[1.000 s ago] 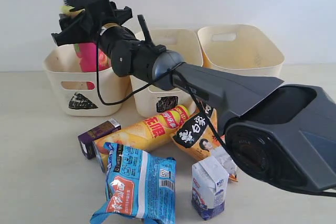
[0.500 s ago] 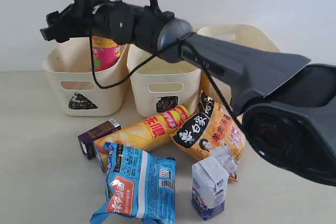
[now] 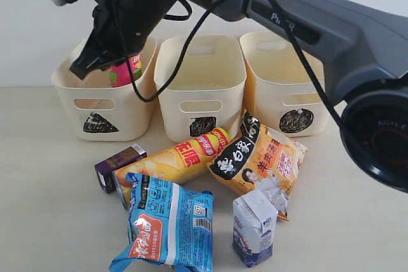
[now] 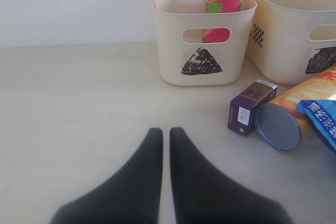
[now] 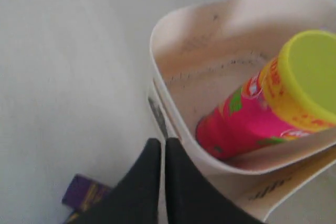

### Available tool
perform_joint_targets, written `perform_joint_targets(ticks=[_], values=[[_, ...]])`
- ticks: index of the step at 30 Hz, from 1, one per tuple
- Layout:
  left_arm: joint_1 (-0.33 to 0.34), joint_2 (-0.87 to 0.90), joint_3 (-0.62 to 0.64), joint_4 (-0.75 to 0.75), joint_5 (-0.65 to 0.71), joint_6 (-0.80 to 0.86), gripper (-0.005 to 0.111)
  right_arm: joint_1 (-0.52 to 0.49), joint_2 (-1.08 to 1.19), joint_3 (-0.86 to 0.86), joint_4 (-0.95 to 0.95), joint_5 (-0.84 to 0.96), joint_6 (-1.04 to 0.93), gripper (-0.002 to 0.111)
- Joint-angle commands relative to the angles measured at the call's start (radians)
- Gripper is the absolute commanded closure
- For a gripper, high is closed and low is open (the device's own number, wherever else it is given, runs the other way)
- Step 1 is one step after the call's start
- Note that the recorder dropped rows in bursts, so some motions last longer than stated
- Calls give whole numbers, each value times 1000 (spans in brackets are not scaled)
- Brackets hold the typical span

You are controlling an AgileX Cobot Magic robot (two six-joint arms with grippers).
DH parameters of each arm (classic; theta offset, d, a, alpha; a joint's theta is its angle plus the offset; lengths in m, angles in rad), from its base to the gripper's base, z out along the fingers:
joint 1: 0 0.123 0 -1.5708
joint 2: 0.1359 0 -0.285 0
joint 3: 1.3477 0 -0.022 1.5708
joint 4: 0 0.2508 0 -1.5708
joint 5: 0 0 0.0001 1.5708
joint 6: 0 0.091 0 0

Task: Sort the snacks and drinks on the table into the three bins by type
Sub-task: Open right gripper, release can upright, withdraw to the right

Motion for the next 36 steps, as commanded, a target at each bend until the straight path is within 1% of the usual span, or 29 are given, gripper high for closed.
perform_joint_targets(ticks=[1,2,5,9,11,17,26,36], values=[[3,-3,3,-10,-6,-7,103,-8,-32,-6,-54,234,-36,108],[3,-3,3,-10,-6,-7,103,-8,-34,-6,-65,266,-36,108],[3,-3,3,-10,-6,-7,103,-8,-34,-6,-117,272,-28,108],[3,-3,3,-10,-6,-7,103,-12,-43,23,-235,272,100,108],[3,-3,3,-10,-6,-7,103,-20,-54,43,-254,272,144,108],[3,-3,3,-10,-6,-7,103,-75,-139,200,-254,272,151,108],[3,-3,3,-10,-6,-7,103,-224,-318,496,-234,272,140,108],[3,-3,3,-10,-6,-7,103,-484,-468,784,-22,247,40,108]])
